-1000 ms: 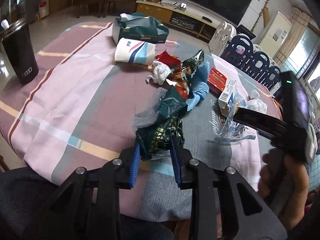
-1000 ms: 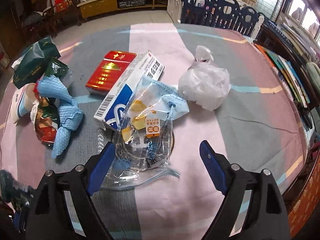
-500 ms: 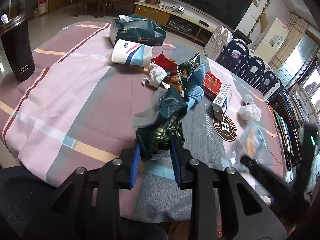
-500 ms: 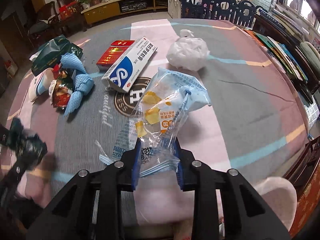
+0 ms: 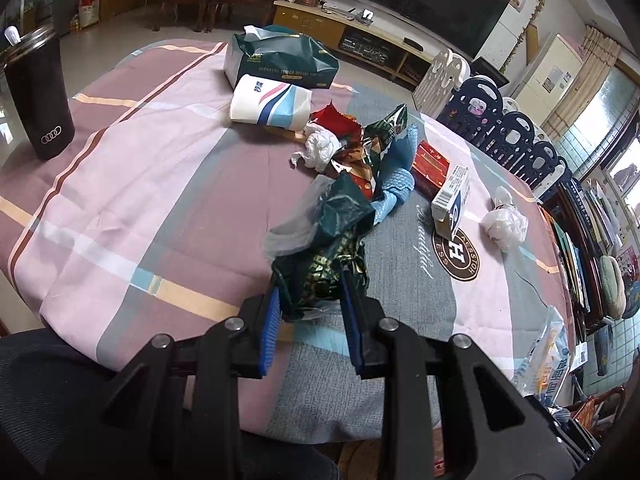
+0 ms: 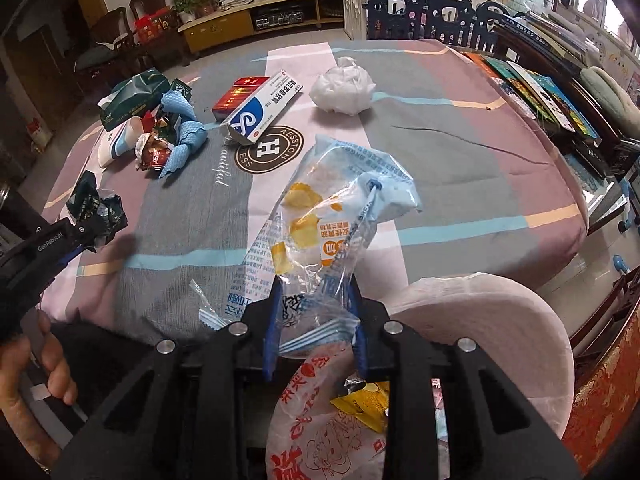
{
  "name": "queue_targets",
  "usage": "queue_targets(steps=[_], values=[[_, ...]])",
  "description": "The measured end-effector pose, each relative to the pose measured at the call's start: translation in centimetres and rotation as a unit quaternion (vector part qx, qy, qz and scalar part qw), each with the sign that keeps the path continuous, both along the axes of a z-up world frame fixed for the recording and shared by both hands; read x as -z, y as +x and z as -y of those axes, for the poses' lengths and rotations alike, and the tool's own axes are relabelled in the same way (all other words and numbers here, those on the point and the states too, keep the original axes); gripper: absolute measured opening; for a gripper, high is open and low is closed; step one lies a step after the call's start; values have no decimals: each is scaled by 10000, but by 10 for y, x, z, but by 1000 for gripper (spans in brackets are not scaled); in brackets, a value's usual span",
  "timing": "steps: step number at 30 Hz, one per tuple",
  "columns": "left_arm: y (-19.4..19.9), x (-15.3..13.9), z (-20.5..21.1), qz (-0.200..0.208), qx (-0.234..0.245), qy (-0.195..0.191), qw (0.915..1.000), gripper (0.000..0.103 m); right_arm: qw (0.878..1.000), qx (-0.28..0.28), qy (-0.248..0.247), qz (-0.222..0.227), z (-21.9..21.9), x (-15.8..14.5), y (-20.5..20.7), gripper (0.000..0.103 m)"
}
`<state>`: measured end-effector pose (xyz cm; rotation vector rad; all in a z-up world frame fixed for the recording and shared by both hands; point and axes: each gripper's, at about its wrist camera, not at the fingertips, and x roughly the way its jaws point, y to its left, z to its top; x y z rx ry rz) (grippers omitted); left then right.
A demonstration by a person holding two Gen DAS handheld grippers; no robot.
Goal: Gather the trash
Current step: 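Carry the clear bag and dark green bag over the wastebasket and release both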
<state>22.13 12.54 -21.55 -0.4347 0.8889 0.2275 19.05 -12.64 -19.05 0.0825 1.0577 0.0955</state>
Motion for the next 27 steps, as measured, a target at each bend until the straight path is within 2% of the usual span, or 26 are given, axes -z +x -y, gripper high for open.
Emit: queue_targets(steps=[7, 17, 22, 27], values=[[0, 0, 0, -22, -14, 19, 10000, 29, 9997, 0, 21, 237, 6, -20, -9, 30], [0, 1, -2, -42, -59, 15, 10000, 29, 9995, 153, 71, 271, 40, -31, -33, 30], [0, 1, 0, -54, -73, 50, 9999, 30, 9975, 378, -286, 531, 74, -46, -50, 30], [0, 0, 1, -53, -66, 83, 9999, 30, 9973, 514, -433, 310, 100, -30, -66, 30]])
